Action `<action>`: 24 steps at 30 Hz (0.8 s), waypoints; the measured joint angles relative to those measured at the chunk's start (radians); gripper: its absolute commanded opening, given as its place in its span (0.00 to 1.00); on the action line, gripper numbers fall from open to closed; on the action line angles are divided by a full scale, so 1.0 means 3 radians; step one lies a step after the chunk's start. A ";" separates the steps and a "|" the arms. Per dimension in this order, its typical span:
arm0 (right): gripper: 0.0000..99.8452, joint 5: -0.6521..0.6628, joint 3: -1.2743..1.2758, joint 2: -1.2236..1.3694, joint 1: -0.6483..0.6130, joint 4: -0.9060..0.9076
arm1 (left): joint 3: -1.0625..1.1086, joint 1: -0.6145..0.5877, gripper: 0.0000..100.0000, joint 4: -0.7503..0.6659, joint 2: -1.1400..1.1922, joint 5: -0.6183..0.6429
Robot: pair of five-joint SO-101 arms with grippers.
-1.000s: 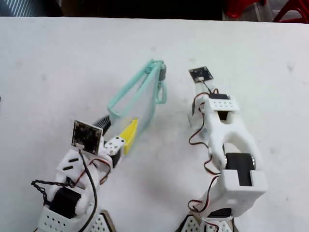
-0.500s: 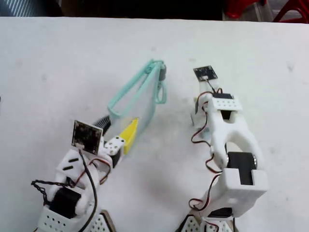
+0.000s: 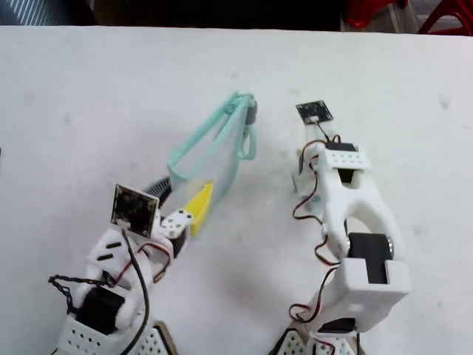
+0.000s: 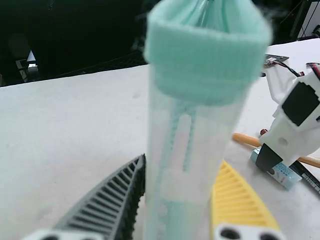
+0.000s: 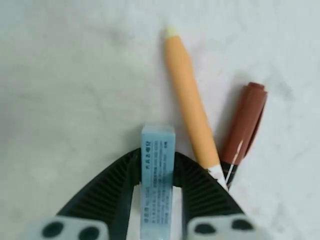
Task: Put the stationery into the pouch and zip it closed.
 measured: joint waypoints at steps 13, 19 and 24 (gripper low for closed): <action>0.02 0.0000 0.1545 -0.1949 -0.0251 -0.0731 | 0.0000 0.0000 0.21 0.0000 0.0000 0.0000; 0.02 0.0000 0.1979 -0.2629 -0.0240 -0.0880 | 0.0000 0.0000 0.21 0.0000 0.0000 0.0000; 0.02 0.0000 0.2010 -0.2746 -0.0245 -0.0890 | 0.0000 0.0000 0.21 0.0000 0.0000 0.0000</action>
